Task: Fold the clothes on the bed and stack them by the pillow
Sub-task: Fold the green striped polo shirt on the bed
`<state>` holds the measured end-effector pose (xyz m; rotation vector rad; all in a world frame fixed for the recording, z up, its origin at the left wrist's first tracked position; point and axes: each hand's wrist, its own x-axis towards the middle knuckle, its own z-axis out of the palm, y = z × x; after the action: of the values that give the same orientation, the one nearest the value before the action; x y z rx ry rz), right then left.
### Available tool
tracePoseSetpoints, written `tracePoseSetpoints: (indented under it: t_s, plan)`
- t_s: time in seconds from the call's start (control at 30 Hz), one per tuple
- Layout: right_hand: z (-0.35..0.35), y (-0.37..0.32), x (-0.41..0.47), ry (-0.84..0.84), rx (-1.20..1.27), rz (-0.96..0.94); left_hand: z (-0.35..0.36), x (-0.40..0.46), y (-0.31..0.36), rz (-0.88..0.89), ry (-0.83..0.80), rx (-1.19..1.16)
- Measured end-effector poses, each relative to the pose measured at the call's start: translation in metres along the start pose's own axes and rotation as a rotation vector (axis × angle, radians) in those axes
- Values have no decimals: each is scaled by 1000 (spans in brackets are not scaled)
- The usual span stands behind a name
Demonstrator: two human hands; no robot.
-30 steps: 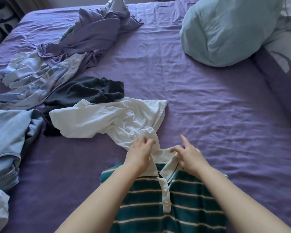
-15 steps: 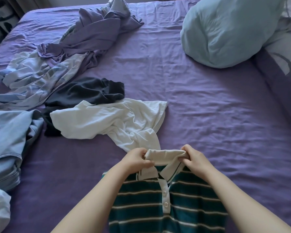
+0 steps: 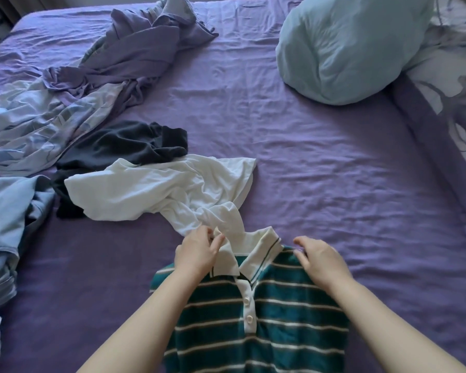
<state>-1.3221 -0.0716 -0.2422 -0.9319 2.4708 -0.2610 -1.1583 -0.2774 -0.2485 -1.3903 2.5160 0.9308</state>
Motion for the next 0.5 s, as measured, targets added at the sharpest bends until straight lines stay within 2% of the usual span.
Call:
tracePoseSetpoints:
  t_s: [0.07, 0.17, 0.27, 0.37, 0.5]
  plan:
    - [-3, 14, -14, 18, -67, 36, -7, -10, -8, -21, -18, 117]
    - [-9, 32, -35, -49, 9, 197, -19, -24, -30, -47, -65, 304]
    - [-10, 40, -50, -54, 48, 332, -28, -34, -49, -59, -165, 326]
    - [-7, 36, -59, 3, 94, 455, -32, -42, -51, -86, -151, 318]
    - [9, 28, -62, 106, 465, 434, -30, -51, -53, -89, -74, 458]
